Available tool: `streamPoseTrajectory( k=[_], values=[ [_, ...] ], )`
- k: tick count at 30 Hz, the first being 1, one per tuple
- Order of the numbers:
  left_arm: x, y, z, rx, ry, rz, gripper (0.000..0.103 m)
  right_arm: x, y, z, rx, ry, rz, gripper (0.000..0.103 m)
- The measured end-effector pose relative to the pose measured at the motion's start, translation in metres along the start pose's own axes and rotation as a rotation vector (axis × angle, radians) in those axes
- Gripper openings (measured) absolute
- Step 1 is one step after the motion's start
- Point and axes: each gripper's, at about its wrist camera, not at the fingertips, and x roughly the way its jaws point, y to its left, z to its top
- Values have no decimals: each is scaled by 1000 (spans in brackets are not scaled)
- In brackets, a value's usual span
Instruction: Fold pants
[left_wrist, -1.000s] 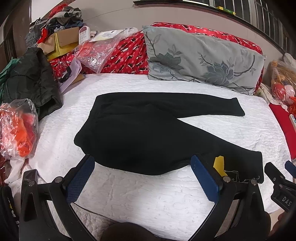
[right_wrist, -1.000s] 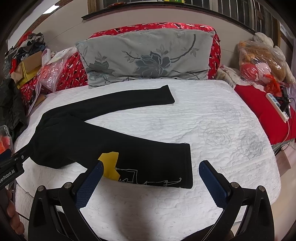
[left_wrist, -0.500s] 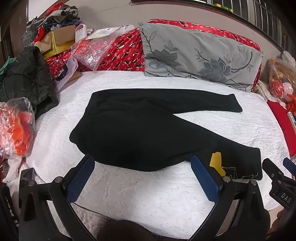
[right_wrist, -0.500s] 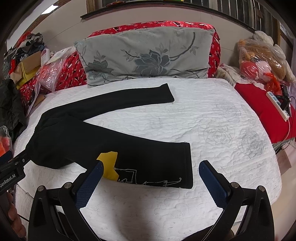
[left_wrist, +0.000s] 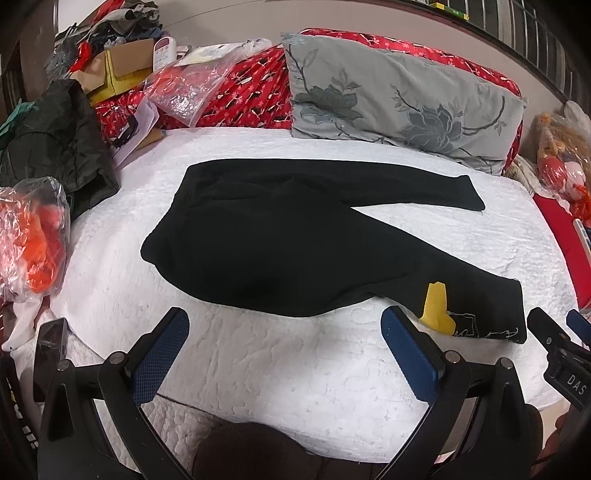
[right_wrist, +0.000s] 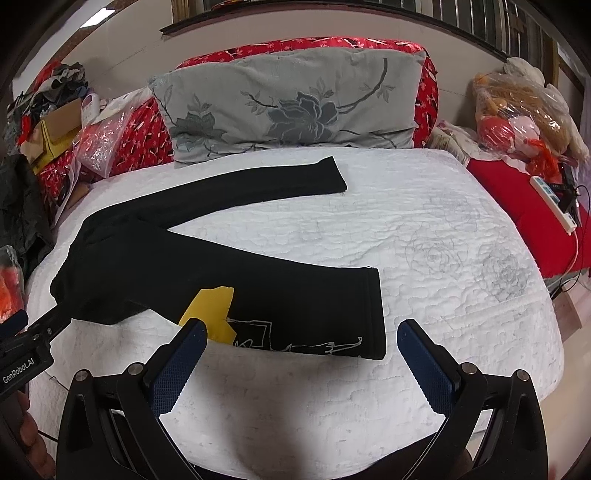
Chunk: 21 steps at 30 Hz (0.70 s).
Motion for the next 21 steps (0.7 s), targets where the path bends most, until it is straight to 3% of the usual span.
streamPoseTrajectory(
  k=[21],
  values=[
    [2,-8,1,8,8,-12,103,1,-1,-1,1,17,1,103]
  ],
)
